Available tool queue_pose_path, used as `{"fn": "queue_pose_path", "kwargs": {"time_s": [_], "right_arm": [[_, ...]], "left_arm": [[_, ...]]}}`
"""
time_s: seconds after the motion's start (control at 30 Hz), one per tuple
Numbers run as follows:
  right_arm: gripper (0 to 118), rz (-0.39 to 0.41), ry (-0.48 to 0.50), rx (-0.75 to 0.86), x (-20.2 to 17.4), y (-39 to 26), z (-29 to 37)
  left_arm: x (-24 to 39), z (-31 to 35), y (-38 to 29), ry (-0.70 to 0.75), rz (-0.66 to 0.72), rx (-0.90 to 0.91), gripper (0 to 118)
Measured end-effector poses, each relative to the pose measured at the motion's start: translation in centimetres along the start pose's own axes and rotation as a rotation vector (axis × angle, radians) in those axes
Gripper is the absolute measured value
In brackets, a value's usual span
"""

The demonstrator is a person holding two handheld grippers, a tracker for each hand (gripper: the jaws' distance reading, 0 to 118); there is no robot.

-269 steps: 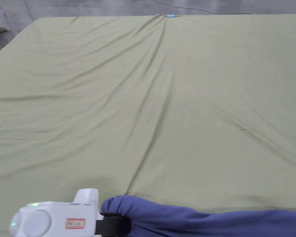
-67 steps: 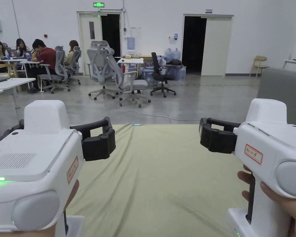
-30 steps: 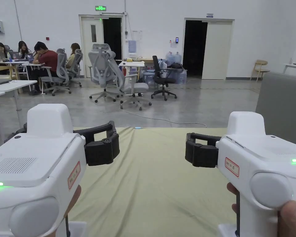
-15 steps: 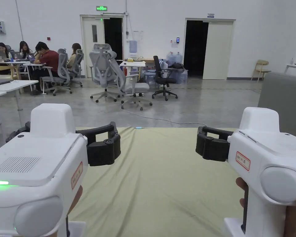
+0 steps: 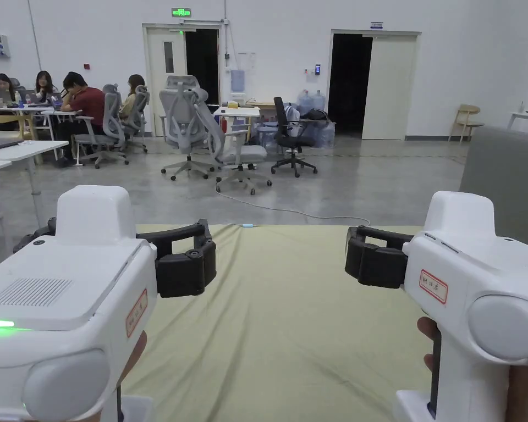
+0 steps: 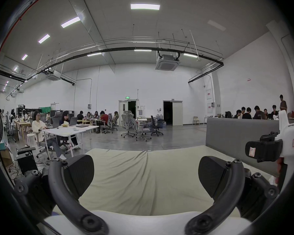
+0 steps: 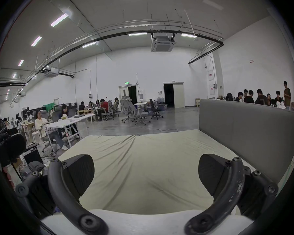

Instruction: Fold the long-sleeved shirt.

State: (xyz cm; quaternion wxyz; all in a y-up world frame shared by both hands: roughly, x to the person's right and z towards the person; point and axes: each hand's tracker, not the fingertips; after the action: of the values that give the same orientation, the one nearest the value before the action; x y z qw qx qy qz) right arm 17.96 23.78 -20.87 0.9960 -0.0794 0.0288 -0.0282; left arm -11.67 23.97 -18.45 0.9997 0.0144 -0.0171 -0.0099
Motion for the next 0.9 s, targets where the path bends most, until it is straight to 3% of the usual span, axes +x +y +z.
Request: {"fn": "queue_pose_path", "kwargs": {"time_s": [0.3,0.9], "right_arm": [[118,0.028,-0.019,0.006,-0.35,-0.25,-0.01],[118,0.006,-0.027,-0.017,-0.02,-0.41,-0.31]], "left_arm": [[-0.15,0.02,-0.05,-0.007,0.018,-0.005,118],[-0.07,-0.09,-0.12,-0.013,0.013,-0.014,118]]}}
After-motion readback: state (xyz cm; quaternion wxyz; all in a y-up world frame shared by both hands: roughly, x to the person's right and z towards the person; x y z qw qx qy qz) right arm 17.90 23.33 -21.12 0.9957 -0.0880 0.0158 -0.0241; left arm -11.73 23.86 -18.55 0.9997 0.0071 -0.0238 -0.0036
